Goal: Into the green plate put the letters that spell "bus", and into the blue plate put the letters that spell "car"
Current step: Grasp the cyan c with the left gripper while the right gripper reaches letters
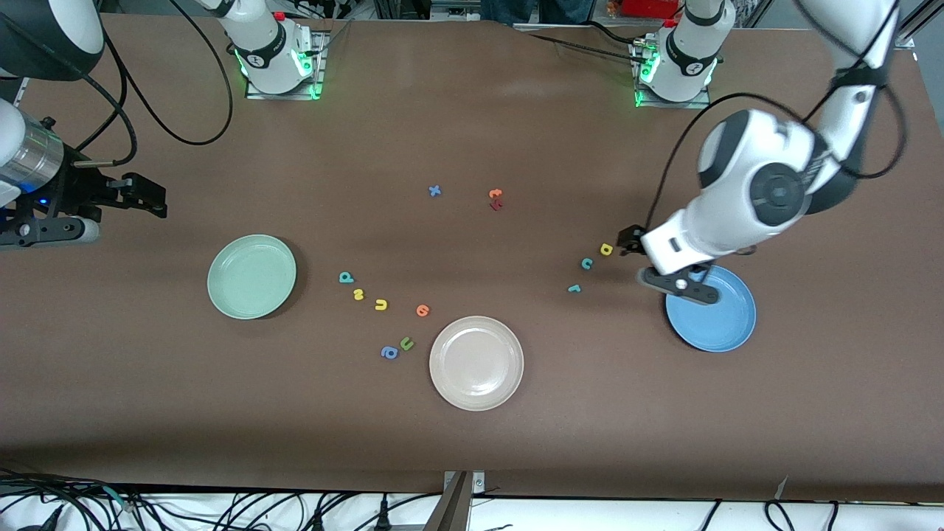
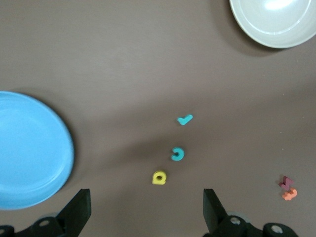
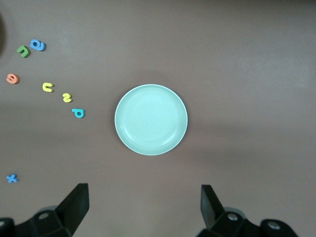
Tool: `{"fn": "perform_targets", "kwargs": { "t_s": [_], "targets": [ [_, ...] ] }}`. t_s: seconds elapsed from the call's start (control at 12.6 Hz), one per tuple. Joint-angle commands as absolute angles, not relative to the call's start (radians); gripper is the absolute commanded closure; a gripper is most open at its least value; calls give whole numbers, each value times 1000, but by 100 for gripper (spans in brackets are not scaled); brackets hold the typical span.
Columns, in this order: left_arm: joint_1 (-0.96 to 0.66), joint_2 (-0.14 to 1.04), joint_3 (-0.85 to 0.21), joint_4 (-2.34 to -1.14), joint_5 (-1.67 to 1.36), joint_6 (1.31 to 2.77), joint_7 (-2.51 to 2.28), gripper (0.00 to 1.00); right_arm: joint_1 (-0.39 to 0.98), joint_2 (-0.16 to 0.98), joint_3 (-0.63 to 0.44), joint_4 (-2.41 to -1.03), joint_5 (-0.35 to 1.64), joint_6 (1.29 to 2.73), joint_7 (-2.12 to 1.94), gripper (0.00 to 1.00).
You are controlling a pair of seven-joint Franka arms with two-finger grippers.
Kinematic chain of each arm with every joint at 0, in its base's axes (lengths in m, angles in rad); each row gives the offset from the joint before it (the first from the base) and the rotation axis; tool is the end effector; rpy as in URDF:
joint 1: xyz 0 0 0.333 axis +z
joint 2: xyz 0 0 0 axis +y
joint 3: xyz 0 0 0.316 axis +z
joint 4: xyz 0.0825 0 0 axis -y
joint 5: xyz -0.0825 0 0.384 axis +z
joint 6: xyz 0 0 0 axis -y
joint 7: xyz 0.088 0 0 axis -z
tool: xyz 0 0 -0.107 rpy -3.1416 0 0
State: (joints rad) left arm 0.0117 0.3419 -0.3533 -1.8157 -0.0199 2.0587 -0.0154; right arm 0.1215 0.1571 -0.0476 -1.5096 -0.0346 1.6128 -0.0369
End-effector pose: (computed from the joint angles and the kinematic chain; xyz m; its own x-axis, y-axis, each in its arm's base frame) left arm 0.5940 -0.1969 0.3562 0.9500 -0.3015 -0.0818 -0.2896 -0.9481 0.1314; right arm 0.6016 0.0431 0.5662 0.9922 0.1121 -0.0552 0.1143 -0.9926 0.0399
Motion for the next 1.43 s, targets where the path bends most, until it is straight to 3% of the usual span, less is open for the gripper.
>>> {"fn": "perform_targets", "kwargs": {
  "t_s": [0.0, 0.32, 0.4, 0.56, 0.71, 1.11, 1.19, 1.27, 1.35],
  "targets": [
    [-43, 340, -367, -1960, 10, 2216, -5, 0, 110, 74, -11, -1653, -28, 1698, -57, 0],
    [-75, 460, -368, -1979, 166, 2353, -21, 1, 112, 92, 37, -1719, -29, 1768, -37, 0],
    [-77, 491, -368, -1983, 167, 2373, -20, 6, 112, 92, 43, -1751, -29, 1804, -38, 0],
    [-84, 524, -367, -1997, 167, 2405, -20, 32, 112, 109, 106, -1788, -32, 1833, -57, 0],
    [-84, 538, -367, -2011, 172, 2433, -20, 34, 114, 117, 178, -1848, -99, 1941, -52, 0],
    [-72, 575, -364, -2026, 261, 2474, -25, 40, 117, 147, 230, -2081, -124, 2305, 210, 0],
    [-72, 574, -365, -2035, 261, 2474, -29, 49, 117, 161, 232, -2115, -121, 2372, 221, 1],
    [-74, 574, -365, -2037, 261, 2474, -31, 64, 117, 194, 232, -2126, -120, 2416, 238, 2],
    [-74, 574, -365, -2037, 261, 2474, -34, 82, 117, 225, 232, -2126, -118, 2449, 282, 10]
  ]
}}
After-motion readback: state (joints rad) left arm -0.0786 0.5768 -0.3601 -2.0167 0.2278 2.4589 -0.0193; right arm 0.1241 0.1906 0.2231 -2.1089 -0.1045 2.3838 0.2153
